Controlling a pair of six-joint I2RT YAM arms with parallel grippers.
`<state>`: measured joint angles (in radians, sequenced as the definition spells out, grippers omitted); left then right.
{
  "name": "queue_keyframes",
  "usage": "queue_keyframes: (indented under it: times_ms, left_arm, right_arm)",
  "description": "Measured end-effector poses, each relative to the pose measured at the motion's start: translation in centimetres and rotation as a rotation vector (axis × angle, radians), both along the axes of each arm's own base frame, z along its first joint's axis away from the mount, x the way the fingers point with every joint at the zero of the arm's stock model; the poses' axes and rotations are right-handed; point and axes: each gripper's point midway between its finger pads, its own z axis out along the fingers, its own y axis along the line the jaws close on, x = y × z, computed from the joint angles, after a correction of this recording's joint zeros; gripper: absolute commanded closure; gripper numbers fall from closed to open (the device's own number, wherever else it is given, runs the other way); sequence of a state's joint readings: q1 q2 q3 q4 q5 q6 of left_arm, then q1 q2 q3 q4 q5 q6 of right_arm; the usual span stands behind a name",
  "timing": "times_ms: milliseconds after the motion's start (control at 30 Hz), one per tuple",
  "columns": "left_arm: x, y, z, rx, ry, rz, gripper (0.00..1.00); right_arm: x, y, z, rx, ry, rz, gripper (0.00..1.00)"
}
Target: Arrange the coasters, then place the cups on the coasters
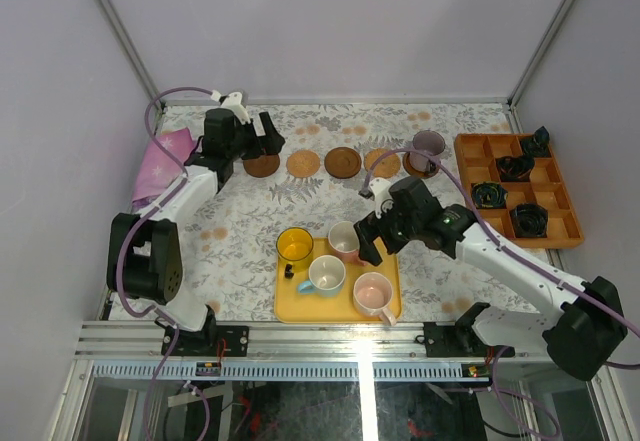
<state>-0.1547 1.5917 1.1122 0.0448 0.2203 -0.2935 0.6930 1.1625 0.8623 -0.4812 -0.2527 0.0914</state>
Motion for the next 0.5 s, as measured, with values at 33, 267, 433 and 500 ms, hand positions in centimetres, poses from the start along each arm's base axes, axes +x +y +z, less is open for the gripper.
queue_keyframes:
  times_ms: [33, 267, 433, 500]
  left_arm:
    - [0.0, 0.0, 0.1, 0.0, -0.001, 0.0, 0.0]
    - [-0.5, 0.1, 0.1, 0.001, -0.001, -0.001, 0.0]
    - [-0.9, 0.2, -0.3, 0.012, 0.014, -0.004, 0.0]
    - [-1.1, 0.2, -0.4, 0.017, 0.016, -0.006, 0.0]
  right_arm:
    - [-0.2, 0.1, -0.1, -0.002, 0.003, 0.007, 0.07]
    - [-0.7, 0.4, -1.7, -0.026, 0.031, 0.019, 0.21]
    - [-1.0, 0.8, -3.0, -0.043, 0.057, 0.024, 0.22]
    - [-1.0, 1.0, -3.3, -0.045, 0.061, 0.03, 0.23]
